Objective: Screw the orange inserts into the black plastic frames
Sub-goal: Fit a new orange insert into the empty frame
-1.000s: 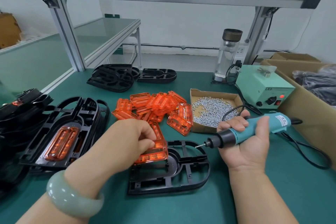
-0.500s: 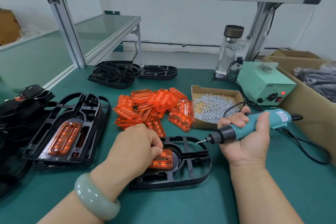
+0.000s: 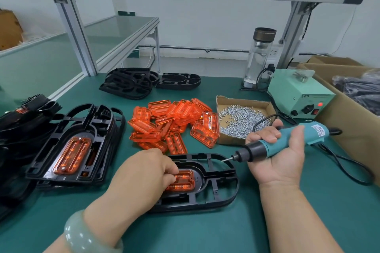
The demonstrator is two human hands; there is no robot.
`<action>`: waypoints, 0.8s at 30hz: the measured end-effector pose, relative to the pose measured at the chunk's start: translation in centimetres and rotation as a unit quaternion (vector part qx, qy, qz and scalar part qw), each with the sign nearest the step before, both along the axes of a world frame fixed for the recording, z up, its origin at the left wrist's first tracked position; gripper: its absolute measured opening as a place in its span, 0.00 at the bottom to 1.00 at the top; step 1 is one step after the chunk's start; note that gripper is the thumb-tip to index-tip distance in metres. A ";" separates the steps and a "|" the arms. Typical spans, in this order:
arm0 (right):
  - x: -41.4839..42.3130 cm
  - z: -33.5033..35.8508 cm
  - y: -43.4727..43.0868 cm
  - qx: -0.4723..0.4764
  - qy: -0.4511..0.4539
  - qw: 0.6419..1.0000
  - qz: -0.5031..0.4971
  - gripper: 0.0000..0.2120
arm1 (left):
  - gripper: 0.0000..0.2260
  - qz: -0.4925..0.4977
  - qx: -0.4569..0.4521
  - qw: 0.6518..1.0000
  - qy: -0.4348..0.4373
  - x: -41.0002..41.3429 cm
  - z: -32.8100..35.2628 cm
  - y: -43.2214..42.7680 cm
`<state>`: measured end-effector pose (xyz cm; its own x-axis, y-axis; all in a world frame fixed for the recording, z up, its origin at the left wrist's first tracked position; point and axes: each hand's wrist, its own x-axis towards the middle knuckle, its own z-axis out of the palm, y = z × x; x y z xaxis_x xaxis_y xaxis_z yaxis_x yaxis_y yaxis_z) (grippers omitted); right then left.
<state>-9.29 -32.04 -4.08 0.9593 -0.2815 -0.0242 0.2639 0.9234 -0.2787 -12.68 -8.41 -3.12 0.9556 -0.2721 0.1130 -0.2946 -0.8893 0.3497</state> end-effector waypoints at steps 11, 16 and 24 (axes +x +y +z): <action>-0.1 0.1 0.2 -0.002 -0.004 1.000 0.003 0.14 | 0.09 -0.026 0.006 0.999 0.018 -0.3 -0.5 -0.4; -0.1 0.2 0.1 0.005 -0.011 1.000 0.001 0.15 | 0.09 -0.023 0.009 1.000 0.012 0.1 -0.7 -0.7; -0.1 0.2 0.0 0.005 -0.013 1.000 0.001 0.15 | 0.10 -0.009 0.040 0.999 0.010 0.2 -0.7 -1.2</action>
